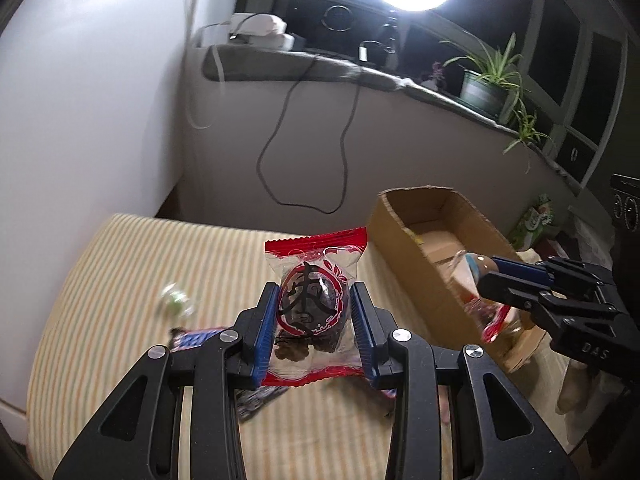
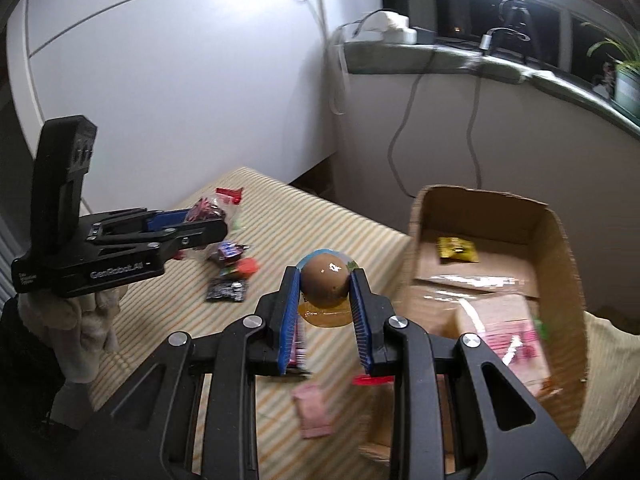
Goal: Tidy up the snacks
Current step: 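Carry the fruit pack and chocolate ball over the box with both tools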
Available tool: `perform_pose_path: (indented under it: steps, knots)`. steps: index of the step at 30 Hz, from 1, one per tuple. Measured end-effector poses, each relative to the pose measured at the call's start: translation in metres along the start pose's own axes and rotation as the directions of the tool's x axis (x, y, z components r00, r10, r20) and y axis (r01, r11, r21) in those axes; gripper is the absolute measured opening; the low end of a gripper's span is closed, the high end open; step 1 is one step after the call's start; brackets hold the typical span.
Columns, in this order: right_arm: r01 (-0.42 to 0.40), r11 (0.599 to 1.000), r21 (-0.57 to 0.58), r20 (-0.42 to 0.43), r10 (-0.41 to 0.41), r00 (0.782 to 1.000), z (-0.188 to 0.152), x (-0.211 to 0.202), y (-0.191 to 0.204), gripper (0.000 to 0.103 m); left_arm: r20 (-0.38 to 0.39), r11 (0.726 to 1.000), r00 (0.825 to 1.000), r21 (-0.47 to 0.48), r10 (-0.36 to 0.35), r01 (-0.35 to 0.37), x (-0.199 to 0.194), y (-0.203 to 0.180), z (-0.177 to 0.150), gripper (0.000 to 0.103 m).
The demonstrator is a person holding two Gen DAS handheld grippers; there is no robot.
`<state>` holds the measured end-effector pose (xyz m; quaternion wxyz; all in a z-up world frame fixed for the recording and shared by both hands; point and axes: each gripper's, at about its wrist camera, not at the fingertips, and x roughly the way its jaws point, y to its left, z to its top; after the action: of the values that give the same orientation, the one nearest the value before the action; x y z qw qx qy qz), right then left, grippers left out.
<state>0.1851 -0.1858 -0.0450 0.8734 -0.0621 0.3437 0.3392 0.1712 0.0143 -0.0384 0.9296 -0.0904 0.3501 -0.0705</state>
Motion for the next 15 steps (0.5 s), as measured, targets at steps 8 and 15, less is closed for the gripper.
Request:
perform_pose_path:
  steps: [8, 15]
  knots:
    - [0.060, 0.997, 0.047, 0.005, -0.060, 0.998, 0.002, -0.005, -0.044, 0.026, -0.017, 0.998, 0.999, 0.054, -0.045, 0.046, 0.026, -0.040, 0.014, 0.034]
    - [0.120, 0.988, 0.095, -0.015, -0.120, 0.993, 0.004, 0.000, -0.089, 0.026, -0.042, 0.992, 0.996, 0.098, -0.078, 0.082, 0.052, -0.070, 0.028, 0.034]
